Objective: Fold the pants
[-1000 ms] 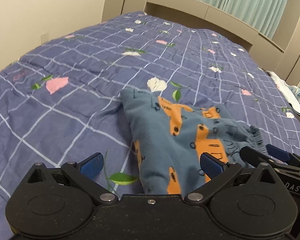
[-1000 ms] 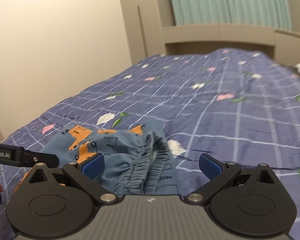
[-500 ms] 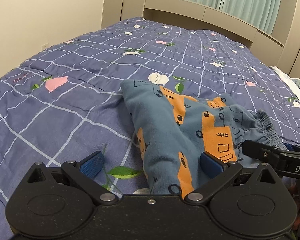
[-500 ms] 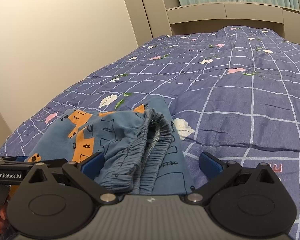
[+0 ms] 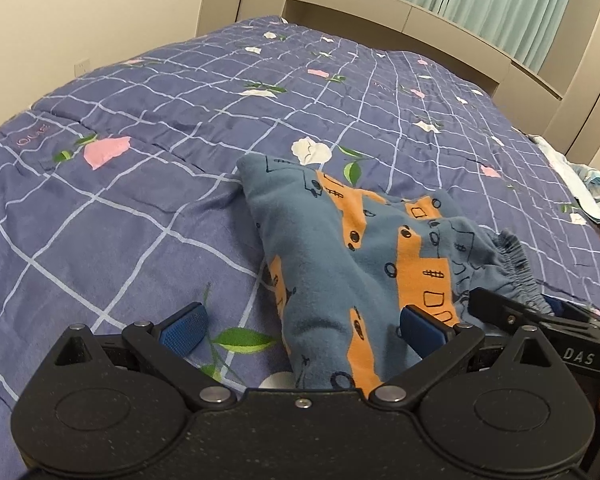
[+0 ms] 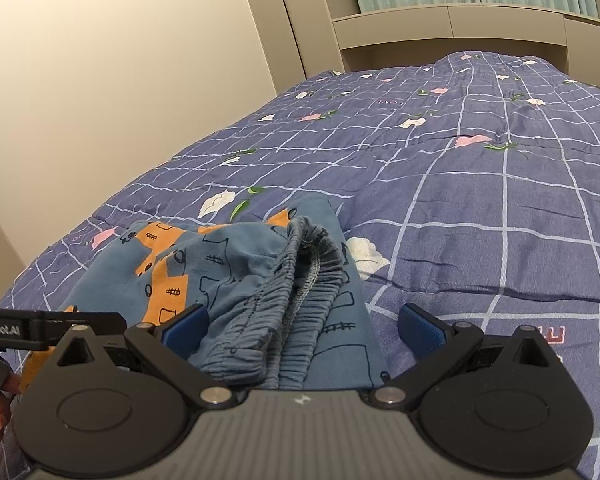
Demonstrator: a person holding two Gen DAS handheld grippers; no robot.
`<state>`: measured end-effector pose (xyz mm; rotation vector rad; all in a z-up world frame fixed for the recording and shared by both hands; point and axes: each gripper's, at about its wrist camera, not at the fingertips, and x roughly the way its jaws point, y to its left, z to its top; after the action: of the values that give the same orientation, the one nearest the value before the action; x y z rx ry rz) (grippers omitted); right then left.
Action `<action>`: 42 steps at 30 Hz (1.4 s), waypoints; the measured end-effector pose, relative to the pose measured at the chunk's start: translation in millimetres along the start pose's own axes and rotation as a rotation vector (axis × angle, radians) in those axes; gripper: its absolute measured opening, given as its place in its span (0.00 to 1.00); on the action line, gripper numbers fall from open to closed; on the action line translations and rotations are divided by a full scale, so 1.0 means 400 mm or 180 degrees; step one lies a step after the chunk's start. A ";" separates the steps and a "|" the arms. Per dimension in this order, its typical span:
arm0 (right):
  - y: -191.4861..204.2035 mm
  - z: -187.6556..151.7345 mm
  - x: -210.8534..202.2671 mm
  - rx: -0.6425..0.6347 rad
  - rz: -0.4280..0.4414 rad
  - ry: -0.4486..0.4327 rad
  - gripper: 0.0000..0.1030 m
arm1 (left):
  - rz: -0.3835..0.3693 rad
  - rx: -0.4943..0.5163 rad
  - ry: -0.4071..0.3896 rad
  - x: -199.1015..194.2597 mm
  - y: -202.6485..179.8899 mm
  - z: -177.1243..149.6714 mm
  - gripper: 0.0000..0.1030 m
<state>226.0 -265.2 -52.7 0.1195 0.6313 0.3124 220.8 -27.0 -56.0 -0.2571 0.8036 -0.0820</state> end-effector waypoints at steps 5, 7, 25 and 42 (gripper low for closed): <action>-0.002 0.002 -0.001 0.0019 0.0014 -0.0009 1.00 | 0.0015 0.0027 0.0092 0.001 -0.012 0.002 0.99; -0.002 0.003 0.000 0.0022 0.0016 -0.0009 1.00 | -0.0002 0.0038 0.0111 0.000 -0.017 0.001 0.99; -0.024 0.000 -0.008 0.0160 0.0148 -0.0090 1.00 | 0.0012 -0.0187 0.0367 -0.005 -0.015 0.011 0.99; -0.054 -0.002 -0.045 0.0518 0.0320 -0.0096 0.60 | -0.0193 -0.0374 0.0401 -0.026 0.000 0.021 0.47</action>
<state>217.1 -291.4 -47.5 0.3121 0.6216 0.3554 219.5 -23.6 -43.2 -0.3904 0.9273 -0.1088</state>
